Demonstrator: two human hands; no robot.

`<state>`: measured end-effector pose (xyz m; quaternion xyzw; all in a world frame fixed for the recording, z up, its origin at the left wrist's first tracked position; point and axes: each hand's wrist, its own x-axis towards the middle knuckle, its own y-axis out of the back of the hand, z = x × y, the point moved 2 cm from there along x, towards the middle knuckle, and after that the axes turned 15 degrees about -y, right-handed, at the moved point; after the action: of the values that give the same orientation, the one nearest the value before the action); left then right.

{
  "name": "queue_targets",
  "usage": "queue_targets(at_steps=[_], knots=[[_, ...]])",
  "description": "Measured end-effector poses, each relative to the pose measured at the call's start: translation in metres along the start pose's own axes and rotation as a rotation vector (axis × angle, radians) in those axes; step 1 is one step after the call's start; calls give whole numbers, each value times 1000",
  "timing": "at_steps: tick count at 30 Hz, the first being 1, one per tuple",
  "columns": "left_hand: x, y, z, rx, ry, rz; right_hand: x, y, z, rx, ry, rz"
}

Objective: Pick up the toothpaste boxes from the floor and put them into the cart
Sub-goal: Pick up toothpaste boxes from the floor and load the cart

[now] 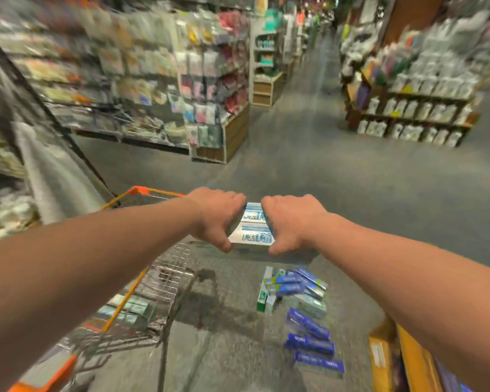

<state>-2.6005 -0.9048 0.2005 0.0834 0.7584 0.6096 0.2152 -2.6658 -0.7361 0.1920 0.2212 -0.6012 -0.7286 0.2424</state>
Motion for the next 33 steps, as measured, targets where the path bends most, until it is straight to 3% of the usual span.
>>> queue_targets(at_steps=[9, 17, 25, 33], knots=[[-92, -18, -148, 9, 115, -8, 99, 54, -136, -7, 87, 57], [-148, -83, -257, -30, 230, -68, 185, 44, -254, 12, 150, 19], [-162, -164, -349, -63, 362, -177, 280, 2, -339, 27, 217, -19], [-137, -270, -414, -150, 405, -301, 382, -98, -407, 2, 283, -176]])
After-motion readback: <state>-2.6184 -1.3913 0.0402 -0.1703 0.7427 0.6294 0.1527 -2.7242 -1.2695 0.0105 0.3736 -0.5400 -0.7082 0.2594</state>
